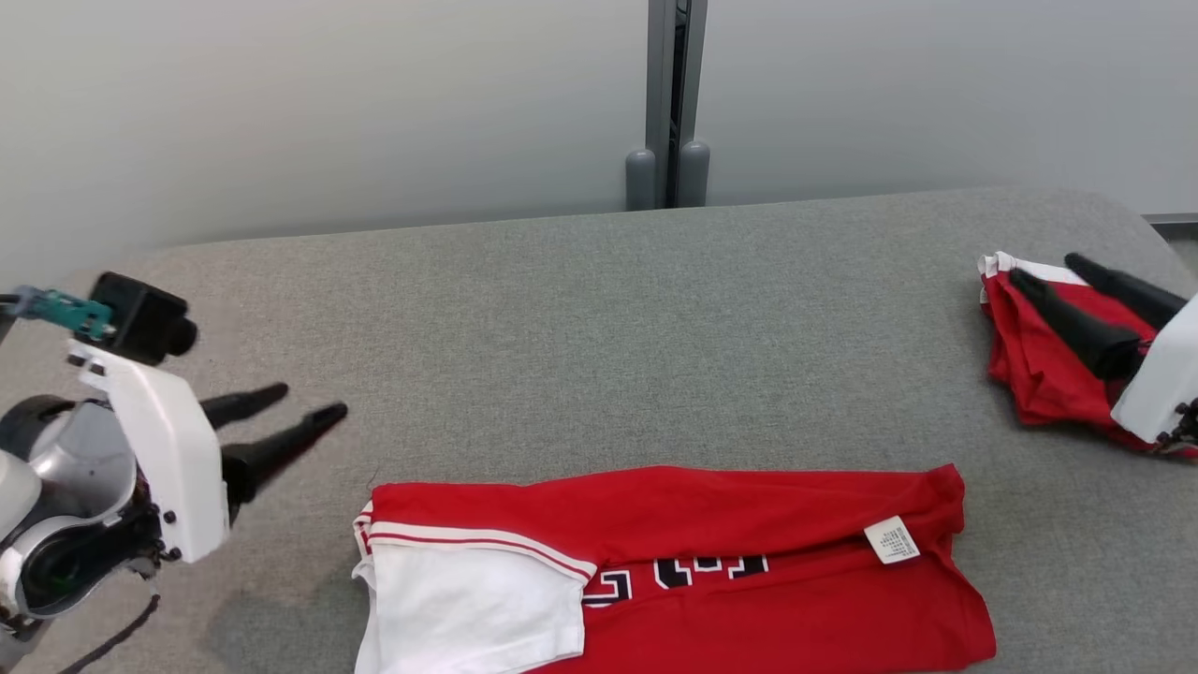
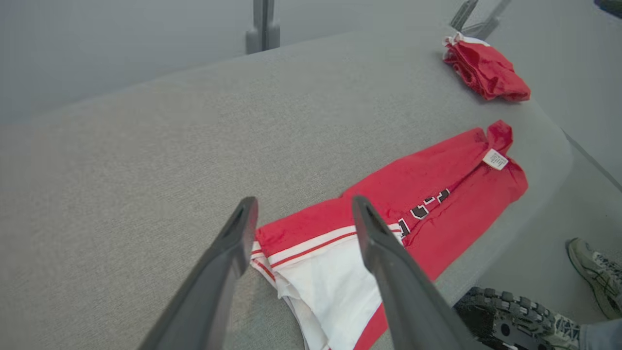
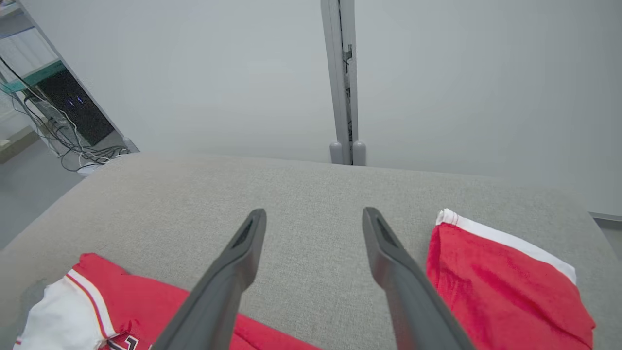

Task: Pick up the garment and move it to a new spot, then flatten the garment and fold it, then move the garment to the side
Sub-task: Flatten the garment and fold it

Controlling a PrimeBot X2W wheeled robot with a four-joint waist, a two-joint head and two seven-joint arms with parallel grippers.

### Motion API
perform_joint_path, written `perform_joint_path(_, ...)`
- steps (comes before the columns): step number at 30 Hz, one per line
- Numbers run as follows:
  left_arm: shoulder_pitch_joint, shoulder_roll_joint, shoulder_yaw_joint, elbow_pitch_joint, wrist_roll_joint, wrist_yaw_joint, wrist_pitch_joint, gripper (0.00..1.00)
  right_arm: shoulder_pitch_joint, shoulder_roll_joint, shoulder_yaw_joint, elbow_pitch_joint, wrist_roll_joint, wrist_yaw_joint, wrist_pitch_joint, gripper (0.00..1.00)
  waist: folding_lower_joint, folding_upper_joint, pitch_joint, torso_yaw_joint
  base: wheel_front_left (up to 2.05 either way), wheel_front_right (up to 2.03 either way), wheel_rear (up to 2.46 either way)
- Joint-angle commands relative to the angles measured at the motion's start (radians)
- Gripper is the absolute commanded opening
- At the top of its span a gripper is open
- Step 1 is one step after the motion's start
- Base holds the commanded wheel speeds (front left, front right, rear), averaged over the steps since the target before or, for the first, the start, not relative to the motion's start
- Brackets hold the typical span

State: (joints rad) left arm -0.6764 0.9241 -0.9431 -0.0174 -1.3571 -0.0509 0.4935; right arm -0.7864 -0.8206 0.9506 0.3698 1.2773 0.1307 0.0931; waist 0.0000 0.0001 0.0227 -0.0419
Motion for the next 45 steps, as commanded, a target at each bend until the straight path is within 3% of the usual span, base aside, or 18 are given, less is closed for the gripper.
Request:
perform_joint_path(1,0.018,0.005,0.017,0.002,0.014,0.013,-0.039,1.0,0.016,-0.006,-0.01,-0.003,-0.013,0.0,-0.033,1.0,0.0,-0.0001,-0.001,0.0,0.0,0.0,0.0)
perform_joint_path(6,0.096,0.006,0.109,-0.007,0.126,0.124,-0.373,1.0,0.083,0.015,-0.117,0.021,-0.077,0.0,-0.278,1.0,0.0,-0.0001,-0.004,0.006,0.0,0.0,0.0)
perform_joint_path(11,0.22,-0.028,0.176,-0.045,0.189,0.269,-0.662,1.0,0.205,0.096,-0.272,0.057,-0.161,0.0,-0.357,1.0,0.0,-0.0001,-0.005,0.019,0.0,0.0,0.0)
perform_joint_path(14,0.304,-0.069,0.212,-0.083,0.222,0.346,-0.741,1.0,0.302,0.173,-0.431,0.043,-0.248,0.0,-0.359,1.0,0.0,-0.0001,-0.002,0.024,0.0,0.0,0.0)
perform_joint_path(17,0.376,-0.113,0.264,-0.123,0.294,0.395,-0.758,1.0,0.43,0.264,-0.594,-0.001,-0.351,0.0,-0.358,1.0,0.0,-0.0001,0.006,0.037,0.0,0.0,0.0)
perform_joint_path(20,0.502,-0.237,0.405,-0.162,0.45,0.437,-0.759,1.0,0.57,0.372,-0.752,-0.102,-0.503,0.0,-0.359,1.0,0.0,-0.0001,0.015,0.04,0.0,0.0,0.0)
perform_joint_path(23,0.586,-0.334,0.514,-0.167,0.575,0.438,-0.759,1.0,0.646,0.46,-0.83,-0.161,-0.603,0.0,-0.359,1.0,0.0,-0.0001,0.021,0.037,0.0,0.0,0.0)
perform_joint_path(26,0.659,-0.436,0.598,-0.161,0.691,0.411,-0.759,1.0,0.689,0.525,-0.868,-0.193,-0.673,0.0,-0.359,1.0,0.0,-0.0001,0.027,0.035,0.0,0.0,0.0)
perform_joint_path(31,0.729,-0.579,0.697,-0.118,0.799,0.308,-0.759,1.0,0.729,0.583,-0.897,-0.173,-0.748,0.0,-0.359,1.0,0.0,-0.0001,0.033,0.037,0.0,0.0,0.0)
perform_joint_path(38,0.725,-0.683,0.762,-0.069,0.89,0.181,-0.759,1.0,0.699,0.617,-0.909,-0.068,-0.785,0.0,-0.324,1.0,0.0,-0.0001,0.037,0.043,0.0,0.0,0.0)
perform_joint_path(45,0.707,-0.732,0.774,-0.026,0.942,0.11,-0.759,1.0,0.67,0.635,-0.884,0.041,-0.785,0.0,-0.252,1.0,0.0,-0.0001,0.049,0.05,0.0,0.0,0.0)
